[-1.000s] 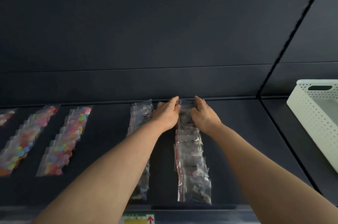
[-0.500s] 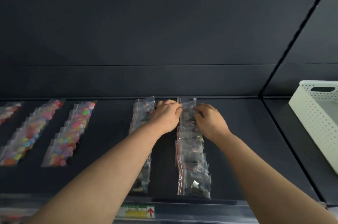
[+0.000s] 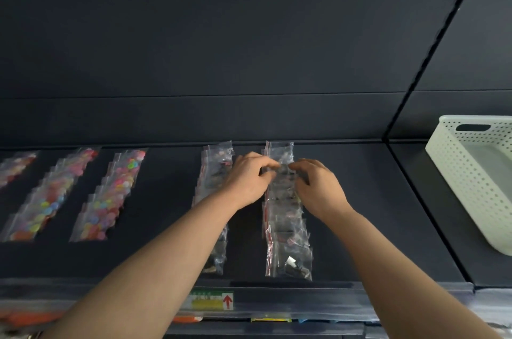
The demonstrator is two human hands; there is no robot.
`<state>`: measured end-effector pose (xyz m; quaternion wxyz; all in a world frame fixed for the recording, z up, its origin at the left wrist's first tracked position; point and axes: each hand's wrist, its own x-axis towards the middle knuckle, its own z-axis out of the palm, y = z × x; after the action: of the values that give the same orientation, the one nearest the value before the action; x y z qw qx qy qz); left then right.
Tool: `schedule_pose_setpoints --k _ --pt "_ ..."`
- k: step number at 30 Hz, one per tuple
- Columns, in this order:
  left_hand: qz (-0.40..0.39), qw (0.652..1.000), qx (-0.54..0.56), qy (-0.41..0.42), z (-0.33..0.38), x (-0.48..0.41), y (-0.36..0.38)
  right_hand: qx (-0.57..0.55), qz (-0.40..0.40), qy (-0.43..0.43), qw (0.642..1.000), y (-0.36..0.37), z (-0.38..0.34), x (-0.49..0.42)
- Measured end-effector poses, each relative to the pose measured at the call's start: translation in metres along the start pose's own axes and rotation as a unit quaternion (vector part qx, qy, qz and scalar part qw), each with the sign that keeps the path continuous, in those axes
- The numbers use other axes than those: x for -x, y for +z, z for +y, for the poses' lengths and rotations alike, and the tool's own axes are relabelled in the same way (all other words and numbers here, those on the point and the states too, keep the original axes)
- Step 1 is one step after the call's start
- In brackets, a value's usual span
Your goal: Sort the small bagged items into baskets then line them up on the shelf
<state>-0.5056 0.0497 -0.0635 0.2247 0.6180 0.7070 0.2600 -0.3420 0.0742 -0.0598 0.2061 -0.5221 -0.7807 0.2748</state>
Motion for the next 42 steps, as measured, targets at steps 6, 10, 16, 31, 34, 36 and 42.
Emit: schedule_pose_setpoints --k 6,10,16,31,34,36,42 --pt "-0.072 0.997 -0.016 0.026 0.005 0.046 -0.006 -0.015 -0.025 -0.014 0.999 0.002 0.009 0.035" --pt "-0.087 0.996 -0.013 0.017 0.009 0.071 -0.008 -0.021 -0.034 -0.012 0.999 -0.002 0.012 0.055" --pt "-0.095 0.995 -0.004 0.031 0.011 0.099 -0.007 -0.013 -0.044 -0.033 0.998 -0.013 0.011 0.089" --pt "-0.082 0.992 -0.091 0.01 0.016 0.114 0.009 0.055 -0.057 -0.032 0.996 0.0 0.011 0.095" --pt "-0.072 0.994 -0.087 0.015 0.019 0.113 0.008 0.055 -0.035 -0.038 0.997 0.003 0.009 0.095" --pt "-0.055 0.996 -0.069 0.024 0.019 0.113 0.003 0.055 -0.014 -0.041 0.998 0.002 0.01 0.096" --pt "0.031 0.997 -0.046 0.056 0.022 0.107 -0.01 0.121 0.044 -0.054 0.99 -0.009 0.001 0.095"
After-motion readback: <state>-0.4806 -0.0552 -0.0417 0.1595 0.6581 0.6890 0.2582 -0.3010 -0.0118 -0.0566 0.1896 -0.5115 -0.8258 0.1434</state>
